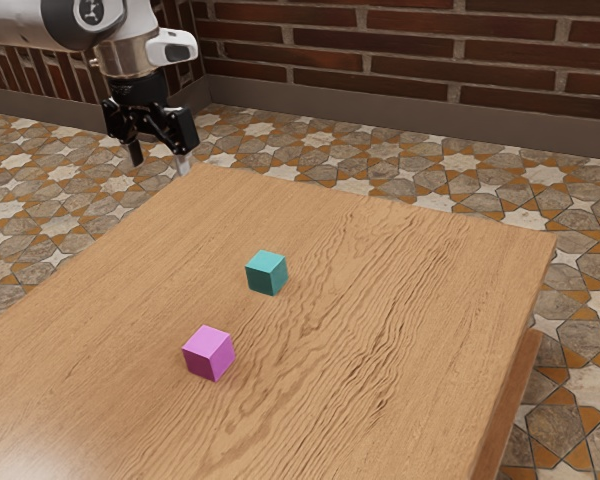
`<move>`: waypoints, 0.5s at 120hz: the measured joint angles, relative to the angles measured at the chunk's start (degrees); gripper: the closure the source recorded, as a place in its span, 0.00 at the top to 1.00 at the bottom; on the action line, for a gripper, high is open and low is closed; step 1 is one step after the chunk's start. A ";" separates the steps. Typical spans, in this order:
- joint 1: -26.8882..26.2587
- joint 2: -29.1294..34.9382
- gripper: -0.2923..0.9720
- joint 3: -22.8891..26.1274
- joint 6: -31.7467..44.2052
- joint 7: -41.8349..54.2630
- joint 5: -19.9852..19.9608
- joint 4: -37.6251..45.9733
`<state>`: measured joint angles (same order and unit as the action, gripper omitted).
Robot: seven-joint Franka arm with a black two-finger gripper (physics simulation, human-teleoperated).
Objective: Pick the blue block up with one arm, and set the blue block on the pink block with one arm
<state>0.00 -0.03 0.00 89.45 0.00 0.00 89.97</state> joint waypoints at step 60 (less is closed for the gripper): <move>2.24 1.86 0.77 -6.05 -11.70 4.52 1.73 -18.95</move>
<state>2.24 1.83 -6.06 77.75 4.52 1.73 71.01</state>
